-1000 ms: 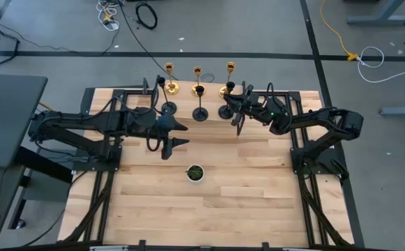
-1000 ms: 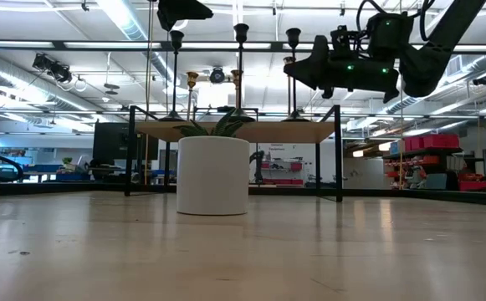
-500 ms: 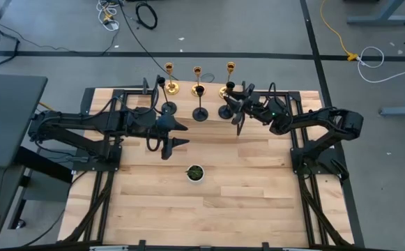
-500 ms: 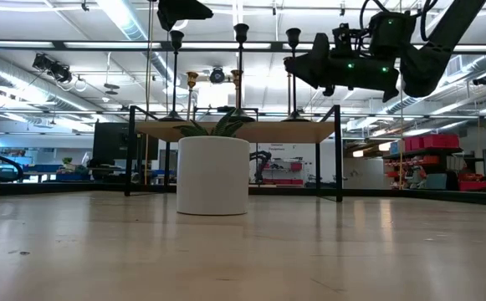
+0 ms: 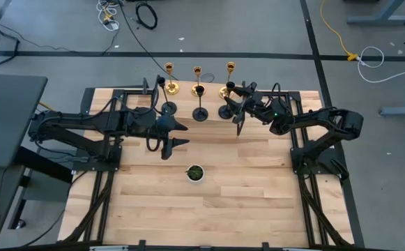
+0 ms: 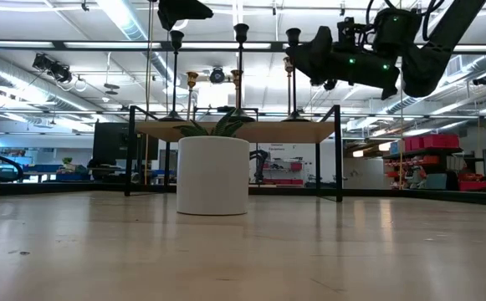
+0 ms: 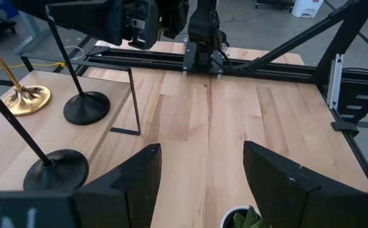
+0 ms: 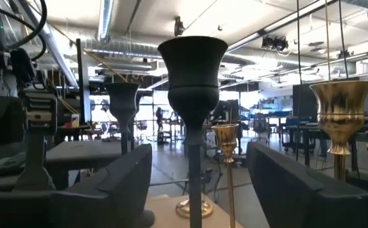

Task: Pick & Place candle stick holders
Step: Return to Home Position

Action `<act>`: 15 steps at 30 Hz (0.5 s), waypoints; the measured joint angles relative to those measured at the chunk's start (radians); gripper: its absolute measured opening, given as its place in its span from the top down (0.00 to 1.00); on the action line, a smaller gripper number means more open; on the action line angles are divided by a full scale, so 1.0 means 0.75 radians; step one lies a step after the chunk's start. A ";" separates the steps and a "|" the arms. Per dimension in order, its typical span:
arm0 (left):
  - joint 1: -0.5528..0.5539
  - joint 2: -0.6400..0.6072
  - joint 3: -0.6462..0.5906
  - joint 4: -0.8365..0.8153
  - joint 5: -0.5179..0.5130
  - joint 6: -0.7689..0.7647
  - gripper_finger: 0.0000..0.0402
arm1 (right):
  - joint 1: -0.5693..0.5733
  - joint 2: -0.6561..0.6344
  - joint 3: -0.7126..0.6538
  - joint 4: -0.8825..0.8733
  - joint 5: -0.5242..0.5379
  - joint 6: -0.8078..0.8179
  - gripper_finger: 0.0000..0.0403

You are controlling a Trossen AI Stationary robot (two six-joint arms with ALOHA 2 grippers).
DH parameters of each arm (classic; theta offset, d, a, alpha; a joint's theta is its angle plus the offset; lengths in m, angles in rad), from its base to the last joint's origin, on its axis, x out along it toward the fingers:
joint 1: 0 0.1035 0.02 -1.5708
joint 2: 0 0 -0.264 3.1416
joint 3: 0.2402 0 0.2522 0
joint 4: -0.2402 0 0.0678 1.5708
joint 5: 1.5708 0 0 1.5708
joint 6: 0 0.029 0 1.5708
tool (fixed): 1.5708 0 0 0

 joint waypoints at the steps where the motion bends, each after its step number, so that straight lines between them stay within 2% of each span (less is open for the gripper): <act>1: 0.000 0.000 0.000 0.000 0.000 0.009 0.45 | 0.000 0.000 0.000 0.000 0.000 -0.004 0.36; 9: -0.001 0.000 0.000 0.001 0.000 0.052 0.45 | 0.000 -0.025 0.000 -0.010 -0.105 -0.018 0.33; 15: -0.001 0.000 0.000 0.002 -0.021 0.057 0.45 | 0.000 -0.153 -0.047 -0.080 -0.121 -0.014 0.34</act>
